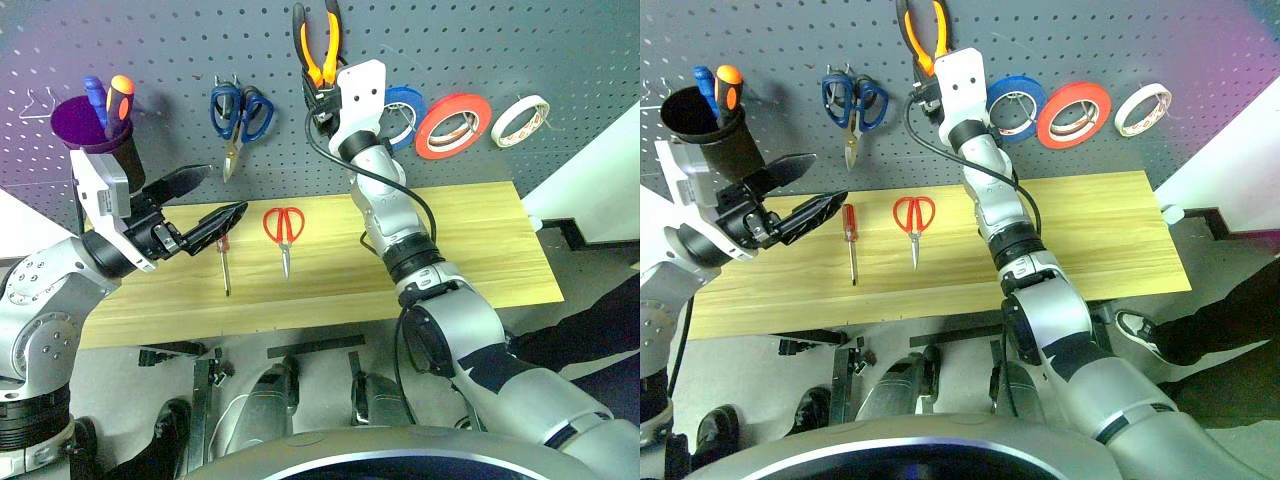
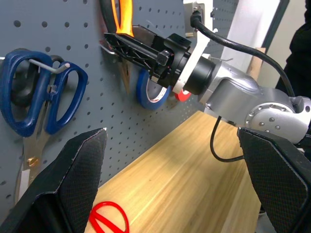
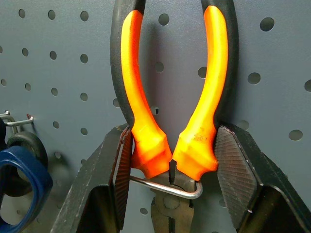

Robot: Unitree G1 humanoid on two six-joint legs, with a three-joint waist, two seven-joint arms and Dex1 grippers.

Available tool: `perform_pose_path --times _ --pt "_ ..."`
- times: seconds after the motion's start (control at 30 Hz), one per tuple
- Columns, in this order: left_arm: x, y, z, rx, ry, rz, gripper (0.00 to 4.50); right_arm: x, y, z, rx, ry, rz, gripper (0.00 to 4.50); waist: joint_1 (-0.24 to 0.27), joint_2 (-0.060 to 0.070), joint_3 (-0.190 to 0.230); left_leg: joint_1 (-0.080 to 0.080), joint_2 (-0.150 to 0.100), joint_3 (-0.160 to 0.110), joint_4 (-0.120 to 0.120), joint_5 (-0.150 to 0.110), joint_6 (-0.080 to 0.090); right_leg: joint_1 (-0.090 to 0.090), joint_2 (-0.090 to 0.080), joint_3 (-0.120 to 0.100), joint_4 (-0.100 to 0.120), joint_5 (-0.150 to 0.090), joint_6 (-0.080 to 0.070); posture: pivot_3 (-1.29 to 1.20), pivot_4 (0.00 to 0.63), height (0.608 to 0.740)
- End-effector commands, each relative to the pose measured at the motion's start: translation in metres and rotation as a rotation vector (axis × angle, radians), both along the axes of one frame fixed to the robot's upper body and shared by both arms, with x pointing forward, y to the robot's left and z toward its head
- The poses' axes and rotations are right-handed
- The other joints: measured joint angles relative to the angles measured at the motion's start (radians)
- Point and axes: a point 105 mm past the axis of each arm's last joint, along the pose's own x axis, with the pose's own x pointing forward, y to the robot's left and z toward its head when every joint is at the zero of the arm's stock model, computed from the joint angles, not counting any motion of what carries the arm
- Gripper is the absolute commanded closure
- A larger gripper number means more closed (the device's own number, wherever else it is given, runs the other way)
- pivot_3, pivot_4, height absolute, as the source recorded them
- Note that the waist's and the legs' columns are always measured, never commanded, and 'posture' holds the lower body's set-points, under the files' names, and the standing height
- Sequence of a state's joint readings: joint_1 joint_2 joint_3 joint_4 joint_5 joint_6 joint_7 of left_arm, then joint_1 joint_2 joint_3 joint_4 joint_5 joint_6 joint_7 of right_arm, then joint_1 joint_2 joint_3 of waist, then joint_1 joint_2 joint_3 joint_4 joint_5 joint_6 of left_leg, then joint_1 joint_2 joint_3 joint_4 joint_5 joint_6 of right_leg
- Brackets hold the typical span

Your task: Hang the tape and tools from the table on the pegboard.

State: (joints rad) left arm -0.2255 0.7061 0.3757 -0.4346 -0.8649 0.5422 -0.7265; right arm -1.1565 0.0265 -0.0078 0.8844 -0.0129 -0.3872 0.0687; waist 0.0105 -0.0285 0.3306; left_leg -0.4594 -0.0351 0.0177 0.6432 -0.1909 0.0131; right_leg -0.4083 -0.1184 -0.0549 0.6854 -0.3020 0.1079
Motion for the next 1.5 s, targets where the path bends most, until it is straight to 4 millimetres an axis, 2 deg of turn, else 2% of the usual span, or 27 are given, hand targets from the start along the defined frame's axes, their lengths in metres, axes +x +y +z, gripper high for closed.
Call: perform_pose_path --times 0.03,0.2,0.43,1.0,1.33,1.5 --pt "-0.008 -0.002 0.01 0.011 -0.044 -0.014 0.0 -0.001 -0.003 0.007 0.016 -0.022 -0.043 2.31 0.0 0.0 0.0 0.0 0.0 0.0 0.0 0.0 0.0 0.0 0.0 0.0 0.0 0.0 0.0 0.14 0.254 0.74" --pt "-0.009 -0.002 0.01 0.011 -0.041 -0.014 0.0 0.0 0.0 -0.001 0.002 -0.005 -0.044 2.31 0.0 0.0 0.0 0.0 0.0 0.0 0.0 0.0 0.0 0.0 0.0 0.0 0.0 0.0 0.0 0.13 0.255 0.74" --pt "-0.008 0.0 0.019 -0.017 -0.07 0.008 0.0 0.001 -0.003 -0.003 -0.003 -0.005 -0.048 0.07 0.0 0.0 0.0 0.0 0.0 0.0 0.0 0.0 0.0 0.0 0.0 0.0 0.0 0.0 0.0 0.14 0.257 0.74" --pt "-0.009 -0.002 0.014 -0.009 -0.057 0.003 0.0 0.0 -0.006 0.001 0.034 0.002 0.008 0.03 -0.001 0.0 0.0 0.0 0.0 0.0 0.0 0.0 0.0 0.0 0.0 0.0 0.0 0.0 0.0 0.13 0.259 0.74" --pt "-0.009 -0.003 0.012 -0.014 -0.052 -0.005 0.0 -0.024 -0.01 0.015 0.12 -0.015 0.215 0.03 0.001 0.0 0.0 0.0 0.0 0.0 -0.005 0.0 0.0 -0.001 0.0 0.0 -0.003 0.0 0.0 0.11 0.256 0.74" --pt "-0.008 -0.002 0.012 -0.013 -0.052 -0.009 0.0 -0.031 -0.021 0.02 0.108 -0.025 0.217 0.03 0.001 0.0 0.0 0.0 0.0 0.001 -0.013 0.001 -0.001 -0.004 -0.001 0.0 -0.006 0.0 0.0 0.1 0.254 0.74"
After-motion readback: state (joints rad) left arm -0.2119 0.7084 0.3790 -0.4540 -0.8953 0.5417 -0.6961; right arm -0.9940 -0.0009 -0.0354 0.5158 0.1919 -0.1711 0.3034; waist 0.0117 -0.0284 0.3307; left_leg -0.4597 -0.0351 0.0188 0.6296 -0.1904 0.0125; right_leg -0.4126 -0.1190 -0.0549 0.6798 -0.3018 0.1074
